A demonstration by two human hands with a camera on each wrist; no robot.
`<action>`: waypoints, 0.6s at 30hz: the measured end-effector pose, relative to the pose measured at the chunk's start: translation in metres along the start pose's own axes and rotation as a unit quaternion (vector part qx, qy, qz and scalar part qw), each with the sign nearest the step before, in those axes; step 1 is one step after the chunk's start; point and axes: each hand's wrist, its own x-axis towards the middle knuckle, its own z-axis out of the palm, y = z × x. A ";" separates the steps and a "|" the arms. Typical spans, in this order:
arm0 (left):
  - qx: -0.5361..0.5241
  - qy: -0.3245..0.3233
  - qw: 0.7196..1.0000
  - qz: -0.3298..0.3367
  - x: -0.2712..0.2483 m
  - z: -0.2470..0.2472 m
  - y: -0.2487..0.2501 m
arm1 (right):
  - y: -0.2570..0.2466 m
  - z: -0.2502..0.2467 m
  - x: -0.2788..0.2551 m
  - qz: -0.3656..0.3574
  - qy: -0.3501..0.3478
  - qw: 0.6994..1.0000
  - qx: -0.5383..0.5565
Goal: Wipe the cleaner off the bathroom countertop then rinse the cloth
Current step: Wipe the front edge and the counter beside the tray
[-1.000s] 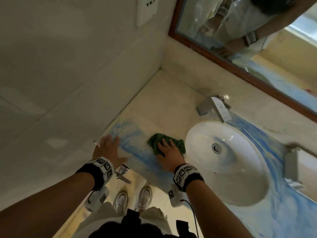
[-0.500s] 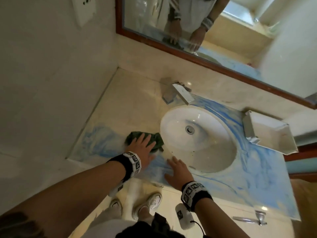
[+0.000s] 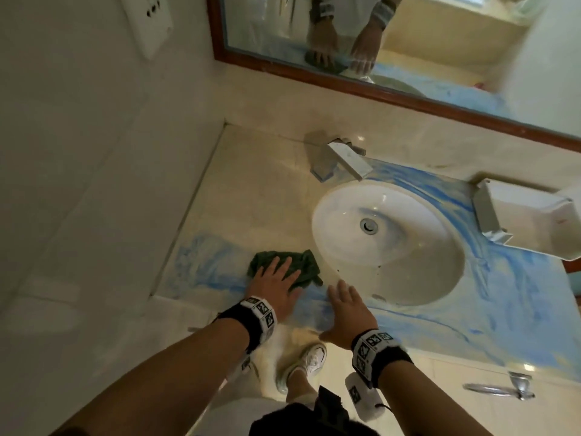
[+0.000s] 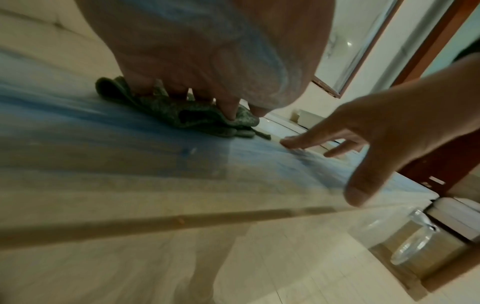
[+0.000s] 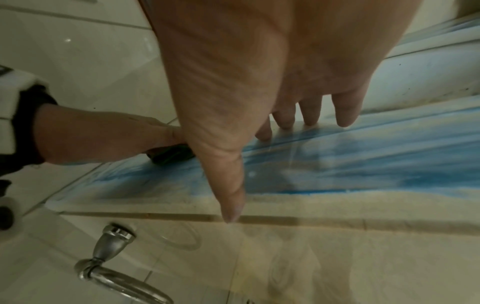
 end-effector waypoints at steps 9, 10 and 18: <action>-0.015 0.024 0.996 -0.088 -0.013 -0.010 -0.053 | 0.006 -0.003 -0.002 -0.021 -0.011 1.000 0.020; -0.014 0.019 0.996 -0.081 -0.015 -0.008 -0.043 | 0.006 -0.003 -0.002 -0.021 -0.010 0.999 0.024; 0.022 -0.006 1.000 0.009 -0.032 0.010 -0.011 | 0.007 -0.009 -0.004 -0.024 0.002 1.000 0.015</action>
